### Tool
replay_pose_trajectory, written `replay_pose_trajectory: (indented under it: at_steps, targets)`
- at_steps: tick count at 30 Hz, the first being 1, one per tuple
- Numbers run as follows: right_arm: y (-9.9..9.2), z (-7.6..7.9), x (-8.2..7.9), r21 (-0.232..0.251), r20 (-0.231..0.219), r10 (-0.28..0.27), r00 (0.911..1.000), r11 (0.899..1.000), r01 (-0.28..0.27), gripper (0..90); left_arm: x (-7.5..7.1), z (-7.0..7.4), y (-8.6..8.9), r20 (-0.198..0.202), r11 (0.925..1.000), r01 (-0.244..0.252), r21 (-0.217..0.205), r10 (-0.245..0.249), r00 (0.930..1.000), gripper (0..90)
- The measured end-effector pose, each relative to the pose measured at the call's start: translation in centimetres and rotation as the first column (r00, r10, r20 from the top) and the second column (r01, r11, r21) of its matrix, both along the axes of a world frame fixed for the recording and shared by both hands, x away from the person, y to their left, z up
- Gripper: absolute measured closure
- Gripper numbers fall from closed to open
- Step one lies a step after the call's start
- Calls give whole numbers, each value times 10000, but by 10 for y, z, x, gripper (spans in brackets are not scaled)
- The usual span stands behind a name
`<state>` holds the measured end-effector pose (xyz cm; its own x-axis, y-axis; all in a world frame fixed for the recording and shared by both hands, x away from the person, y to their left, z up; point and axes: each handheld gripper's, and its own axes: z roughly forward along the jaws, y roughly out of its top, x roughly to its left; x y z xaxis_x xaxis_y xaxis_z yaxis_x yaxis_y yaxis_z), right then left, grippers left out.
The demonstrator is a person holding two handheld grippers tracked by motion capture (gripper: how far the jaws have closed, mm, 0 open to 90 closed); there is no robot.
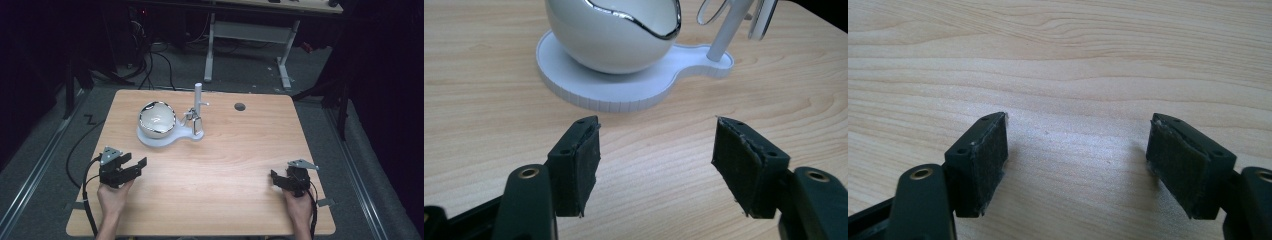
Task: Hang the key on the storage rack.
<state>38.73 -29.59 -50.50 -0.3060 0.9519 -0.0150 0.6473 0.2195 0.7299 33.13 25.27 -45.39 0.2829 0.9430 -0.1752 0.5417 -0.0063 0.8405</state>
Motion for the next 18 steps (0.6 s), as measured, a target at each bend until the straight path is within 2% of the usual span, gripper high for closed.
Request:
replay_pose_trajectory:
  at_steps: [8, 13, 18]
  targets:
    - [0, 0, 0, 3, 0, -4, 10000, 10000, 4, 246, -2, -18, -2, -364, 9994, -35, 334, 47, 9993, 352]
    - [0, 0, 0, 3, -2, -8, 10000, 10000, 8, 246, -1, -36, -6, -828, 9961, -55, 878, 128, 9965, 345]
    - [0, 0, 0, 3, -1, -10, 10000, 10000, 10, 246, 1, -50, -8, -1155, 9882, -243, 1514, 421, 9924, 339]
